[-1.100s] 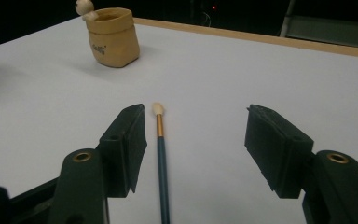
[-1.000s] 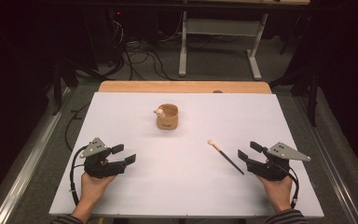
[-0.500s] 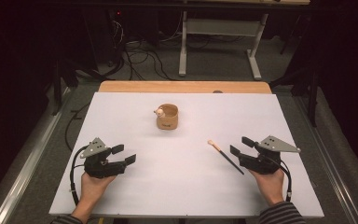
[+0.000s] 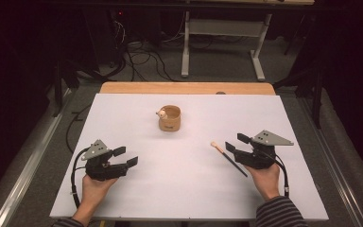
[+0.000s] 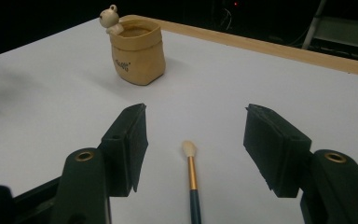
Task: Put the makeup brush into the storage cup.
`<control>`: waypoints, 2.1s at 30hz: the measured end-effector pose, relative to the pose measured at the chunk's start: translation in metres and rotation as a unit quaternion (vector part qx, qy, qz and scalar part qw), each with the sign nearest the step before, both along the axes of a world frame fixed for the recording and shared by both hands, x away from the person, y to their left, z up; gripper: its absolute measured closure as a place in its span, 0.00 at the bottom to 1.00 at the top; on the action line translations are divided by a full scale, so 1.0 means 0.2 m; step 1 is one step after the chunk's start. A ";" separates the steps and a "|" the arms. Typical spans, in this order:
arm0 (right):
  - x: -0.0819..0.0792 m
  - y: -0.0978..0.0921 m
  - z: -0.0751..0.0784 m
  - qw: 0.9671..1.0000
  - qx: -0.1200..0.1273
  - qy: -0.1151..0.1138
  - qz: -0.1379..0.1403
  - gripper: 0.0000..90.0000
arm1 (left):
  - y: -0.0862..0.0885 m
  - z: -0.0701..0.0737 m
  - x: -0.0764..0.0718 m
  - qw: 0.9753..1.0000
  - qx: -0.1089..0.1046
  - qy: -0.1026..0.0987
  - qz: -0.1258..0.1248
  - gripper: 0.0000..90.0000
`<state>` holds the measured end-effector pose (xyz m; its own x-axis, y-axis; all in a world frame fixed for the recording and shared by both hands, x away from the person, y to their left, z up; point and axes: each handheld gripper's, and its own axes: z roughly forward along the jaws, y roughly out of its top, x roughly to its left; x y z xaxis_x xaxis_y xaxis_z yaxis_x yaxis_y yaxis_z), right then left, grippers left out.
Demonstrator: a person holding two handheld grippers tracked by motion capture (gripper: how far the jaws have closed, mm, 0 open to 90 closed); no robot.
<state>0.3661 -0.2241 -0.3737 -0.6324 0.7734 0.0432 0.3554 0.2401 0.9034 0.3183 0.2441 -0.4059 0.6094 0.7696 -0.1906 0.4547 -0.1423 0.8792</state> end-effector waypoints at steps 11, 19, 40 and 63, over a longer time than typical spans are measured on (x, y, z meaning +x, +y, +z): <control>0.05 0.05 0.02 1.000 -0.020 0.012 0.007 0.46 | 0.00 0.00 0.00 1.000 0.001 0.001 -0.001 0.35; 0.07 0.07 0.04 0.998 -0.039 0.044 0.009 0.47 | -0.01 0.00 0.00 1.000 0.003 0.002 -0.003 0.35; 0.14 0.09 0.09 0.980 -0.138 0.144 0.024 0.57 | -0.02 0.00 0.00 1.000 0.010 0.003 -0.007 0.35; 0.18 0.14 0.14 0.953 -0.220 0.207 0.035 0.71 | -0.02 0.00 -0.01 1.000 0.002 -0.003 -0.010 0.35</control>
<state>0.4017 -0.1966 -0.3464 -0.6824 0.7307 -0.0194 0.6280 0.5997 0.4960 0.3162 0.2408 -0.4056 0.6257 0.7580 -0.1841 0.4469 -0.1549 0.8811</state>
